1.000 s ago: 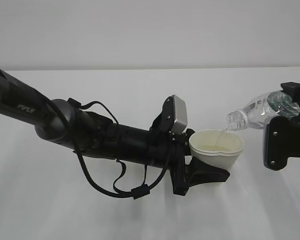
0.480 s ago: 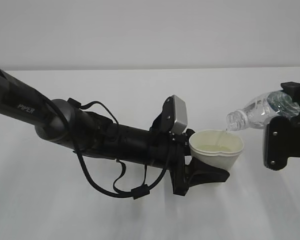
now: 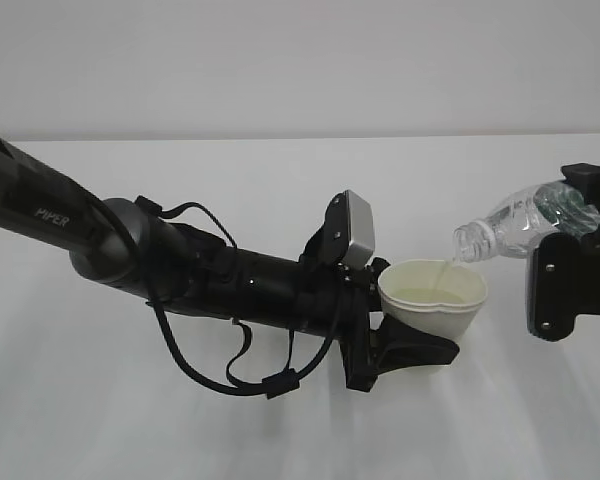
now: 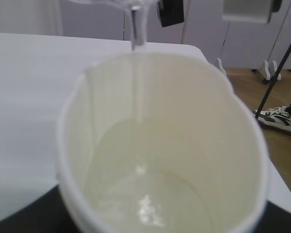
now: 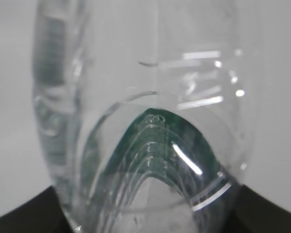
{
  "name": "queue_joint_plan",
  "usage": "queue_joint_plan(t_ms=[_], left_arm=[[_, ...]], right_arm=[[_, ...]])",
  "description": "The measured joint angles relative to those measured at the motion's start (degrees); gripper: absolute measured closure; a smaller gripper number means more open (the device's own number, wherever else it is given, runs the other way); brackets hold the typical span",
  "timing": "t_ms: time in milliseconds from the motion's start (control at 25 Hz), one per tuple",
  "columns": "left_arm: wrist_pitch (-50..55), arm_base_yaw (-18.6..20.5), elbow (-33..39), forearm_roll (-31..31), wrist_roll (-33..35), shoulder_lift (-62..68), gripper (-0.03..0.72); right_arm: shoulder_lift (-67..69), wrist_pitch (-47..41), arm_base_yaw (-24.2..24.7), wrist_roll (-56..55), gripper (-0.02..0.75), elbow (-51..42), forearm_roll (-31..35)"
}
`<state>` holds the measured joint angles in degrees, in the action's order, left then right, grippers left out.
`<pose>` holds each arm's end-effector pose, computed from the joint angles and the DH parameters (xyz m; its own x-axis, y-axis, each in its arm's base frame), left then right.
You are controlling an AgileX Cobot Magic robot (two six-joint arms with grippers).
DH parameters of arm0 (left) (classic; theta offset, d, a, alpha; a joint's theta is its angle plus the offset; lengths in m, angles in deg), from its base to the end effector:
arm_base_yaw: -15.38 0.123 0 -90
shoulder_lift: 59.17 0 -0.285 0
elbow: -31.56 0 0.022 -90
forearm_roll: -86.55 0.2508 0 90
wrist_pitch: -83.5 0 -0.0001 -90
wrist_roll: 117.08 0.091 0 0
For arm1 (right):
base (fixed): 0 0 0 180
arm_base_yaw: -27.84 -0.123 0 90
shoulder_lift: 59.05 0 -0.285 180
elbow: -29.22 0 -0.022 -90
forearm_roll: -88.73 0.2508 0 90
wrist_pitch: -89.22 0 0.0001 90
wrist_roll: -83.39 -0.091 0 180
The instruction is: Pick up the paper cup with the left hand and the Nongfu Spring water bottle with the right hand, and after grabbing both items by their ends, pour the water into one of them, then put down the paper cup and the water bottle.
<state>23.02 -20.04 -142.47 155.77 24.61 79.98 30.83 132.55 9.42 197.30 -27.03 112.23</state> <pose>0.3041 -0.3071 0.0955 -0.0789 0.2298 -0.9700 0.9962 -0.0165 -0.0850 0.2373 0.0528 0.1889 0.0808 -0.9806 0.1784 -0.2424 -0.1930 -0.9508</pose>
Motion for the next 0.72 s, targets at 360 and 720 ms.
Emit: queue_joint_plan(t_ms=[360,720], left_arm=[[0.00,0.00,0.00,0.00,0.00,0.00,0.262],[0.00,0.00,0.00,0.00,0.00,0.00,0.262]], right_arm=[[0.00,0.00,0.00,0.03,0.320,0.00,-0.23],[0.00,0.00,0.00,0.16,0.320,0.00,-0.65]])
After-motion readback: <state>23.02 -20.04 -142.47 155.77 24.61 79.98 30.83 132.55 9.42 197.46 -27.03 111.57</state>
